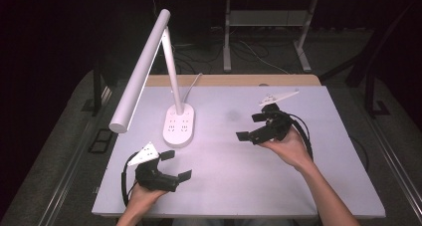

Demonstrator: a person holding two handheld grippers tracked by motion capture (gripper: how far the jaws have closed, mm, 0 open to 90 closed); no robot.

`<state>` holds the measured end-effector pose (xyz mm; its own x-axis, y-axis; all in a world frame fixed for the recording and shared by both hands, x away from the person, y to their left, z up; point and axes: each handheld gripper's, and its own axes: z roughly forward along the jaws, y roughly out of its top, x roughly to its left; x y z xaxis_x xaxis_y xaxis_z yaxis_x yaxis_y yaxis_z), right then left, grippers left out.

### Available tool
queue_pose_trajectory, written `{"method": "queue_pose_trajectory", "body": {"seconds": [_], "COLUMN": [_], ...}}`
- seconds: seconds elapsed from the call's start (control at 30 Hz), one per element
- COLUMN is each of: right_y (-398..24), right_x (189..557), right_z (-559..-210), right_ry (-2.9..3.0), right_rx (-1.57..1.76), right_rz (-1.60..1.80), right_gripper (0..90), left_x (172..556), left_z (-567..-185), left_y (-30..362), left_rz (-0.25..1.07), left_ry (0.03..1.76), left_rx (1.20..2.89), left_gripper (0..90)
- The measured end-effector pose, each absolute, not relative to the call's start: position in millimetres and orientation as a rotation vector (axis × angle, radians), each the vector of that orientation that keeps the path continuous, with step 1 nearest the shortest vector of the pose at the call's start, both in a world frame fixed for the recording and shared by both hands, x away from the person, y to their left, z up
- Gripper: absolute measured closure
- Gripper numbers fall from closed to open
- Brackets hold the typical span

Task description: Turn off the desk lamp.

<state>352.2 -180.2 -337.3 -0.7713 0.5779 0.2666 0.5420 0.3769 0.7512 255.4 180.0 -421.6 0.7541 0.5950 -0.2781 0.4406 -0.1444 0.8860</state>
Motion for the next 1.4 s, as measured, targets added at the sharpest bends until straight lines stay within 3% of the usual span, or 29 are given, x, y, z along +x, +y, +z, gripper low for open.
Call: {"method": "queue_pose_trajectory", "body": {"seconds": [1.4], "right_y": [-65], "right_x": [429], "right_z": [-355], "right_ry": [2.707], "right_rx": [0.970], "right_rz": [1.364], "right_gripper": [1.0], "left_x": [256], "left_z": [-420], "left_y": [184], "left_rz": [0.169], "left_ry": [0.813], "left_rx": [1.748], "left_gripper": [0.0]}}
